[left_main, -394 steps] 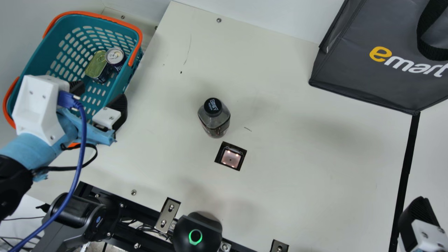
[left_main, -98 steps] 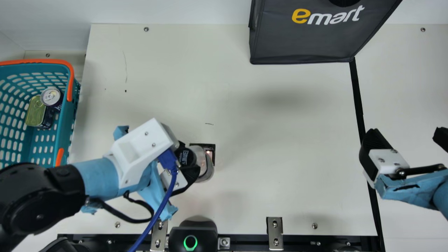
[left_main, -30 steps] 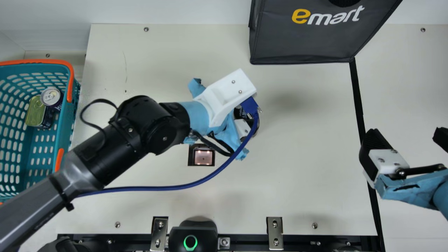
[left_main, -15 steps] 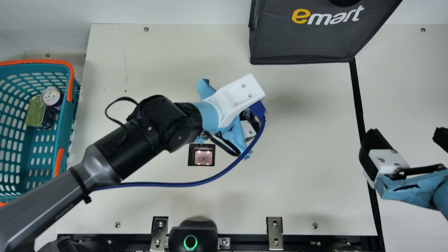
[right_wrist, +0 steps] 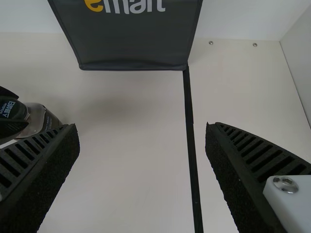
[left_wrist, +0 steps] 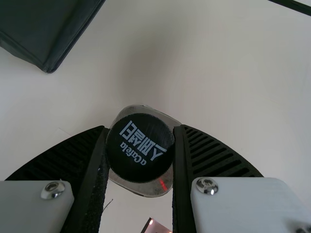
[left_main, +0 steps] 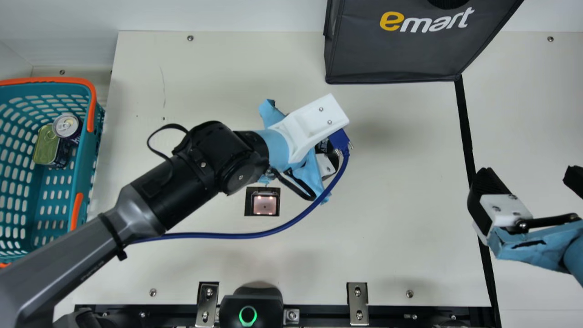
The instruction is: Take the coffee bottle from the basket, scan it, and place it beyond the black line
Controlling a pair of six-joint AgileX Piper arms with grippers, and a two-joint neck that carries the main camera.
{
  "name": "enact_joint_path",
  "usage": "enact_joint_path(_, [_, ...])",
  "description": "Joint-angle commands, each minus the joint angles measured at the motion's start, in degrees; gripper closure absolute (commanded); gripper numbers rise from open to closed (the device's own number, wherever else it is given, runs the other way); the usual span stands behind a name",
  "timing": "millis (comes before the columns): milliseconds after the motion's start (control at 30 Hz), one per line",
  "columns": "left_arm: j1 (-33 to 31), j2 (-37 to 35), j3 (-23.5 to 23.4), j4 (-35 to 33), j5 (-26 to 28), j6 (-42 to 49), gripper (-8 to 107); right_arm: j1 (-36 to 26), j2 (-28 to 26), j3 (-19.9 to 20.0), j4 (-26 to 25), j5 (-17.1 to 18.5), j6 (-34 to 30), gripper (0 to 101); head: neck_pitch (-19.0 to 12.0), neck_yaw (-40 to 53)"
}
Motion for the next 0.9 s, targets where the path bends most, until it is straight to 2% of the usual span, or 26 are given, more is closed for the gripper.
enact_joint_path(0, [-0.09, 0.09, -0.21, 0.16, 0.10, -0.20, 52, 0.00, 0.00, 0.00, 0.00, 0.00, 0.00, 10, -1.57, 0.18])
enact_joint_path(433, [-0.29, 0.55, -1.65, 0.96, 0.82, -1.81, 9, 0.00, 0.00, 0.00, 0.00, 0.00, 0.00, 10, -1.57, 0.18])
enact_joint_path(867, [-0.39, -0.39, -1.61, 2.12, 0.40, -5.04, 9, 0.00, 0.00, 0.00, 0.00, 0.00, 0.00, 10, -1.57, 0.18])
